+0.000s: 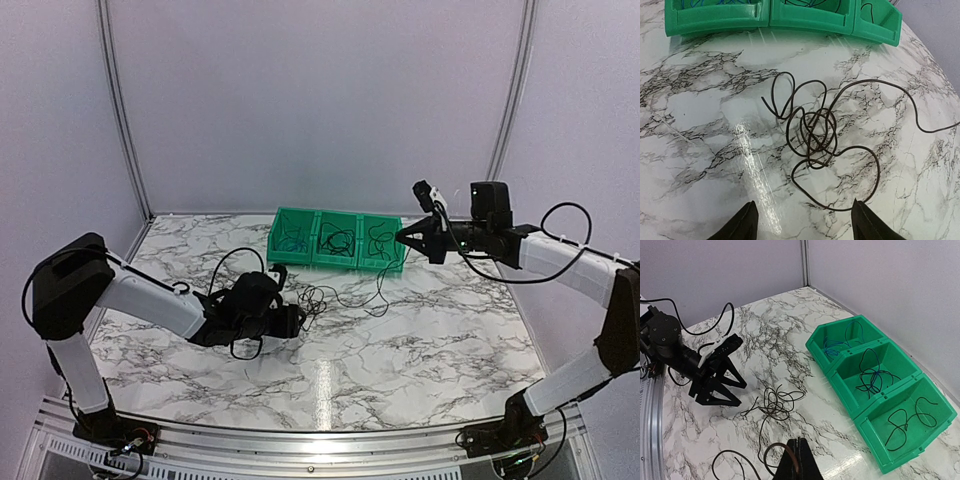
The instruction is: Untangle the cables
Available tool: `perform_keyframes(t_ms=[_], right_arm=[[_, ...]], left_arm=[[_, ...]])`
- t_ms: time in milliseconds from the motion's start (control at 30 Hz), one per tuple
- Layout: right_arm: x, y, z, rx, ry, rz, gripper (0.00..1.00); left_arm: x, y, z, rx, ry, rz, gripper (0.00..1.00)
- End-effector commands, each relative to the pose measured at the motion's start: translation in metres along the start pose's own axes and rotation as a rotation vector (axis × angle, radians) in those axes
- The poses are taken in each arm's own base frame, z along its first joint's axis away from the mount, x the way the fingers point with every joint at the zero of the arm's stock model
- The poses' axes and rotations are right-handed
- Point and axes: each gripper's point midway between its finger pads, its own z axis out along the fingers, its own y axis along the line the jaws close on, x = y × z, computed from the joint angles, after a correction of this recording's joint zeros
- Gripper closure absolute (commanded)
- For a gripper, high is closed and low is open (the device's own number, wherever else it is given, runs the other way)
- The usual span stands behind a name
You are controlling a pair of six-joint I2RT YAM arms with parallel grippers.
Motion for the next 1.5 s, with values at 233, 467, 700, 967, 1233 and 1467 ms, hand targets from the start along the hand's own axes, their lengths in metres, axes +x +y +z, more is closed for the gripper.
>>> perform_keyframes(t_ms=[233, 467, 700, 967, 1233, 1467], right_arm=[[-0.021, 0.007, -0.013, 0.003, -0.056, -0.08, 1.0], [-0.062, -0.011, -0.039, 0.082, -0.097, -0.079, 1.0], [-0.145, -0.064, -0.106, 0.309, -0.149, -0.138, 1.0], [-0.189, -0.105, -0.18, 0.584, -0.201, -0.143, 1.0], [-0.235, -0.141, -0.252, 0.89, -0.274, -0.155, 1.0], [-0.276, -0.143, -0.287, 0.981, -0.35, -0.201, 1.0]], left_arm=[[0.0, -0.003, 0.051, 0.009, 0.117, -0.071, 0.63], [-0.004, 0.014, 0.03, -0.004, 0.132, -0.078, 1.0], [0.016, 0.045, -0.004, -0.103, 0.225, -0.009, 1.0], [0.061, 0.077, -0.025, -0.172, 0.318, -0.008, 1.0], [0.104, 0.115, -0.059, -0.272, 0.371, -0.063, 1.0], [0.119, 0.133, -0.078, -0.319, 0.366, -0.1, 1.0]])
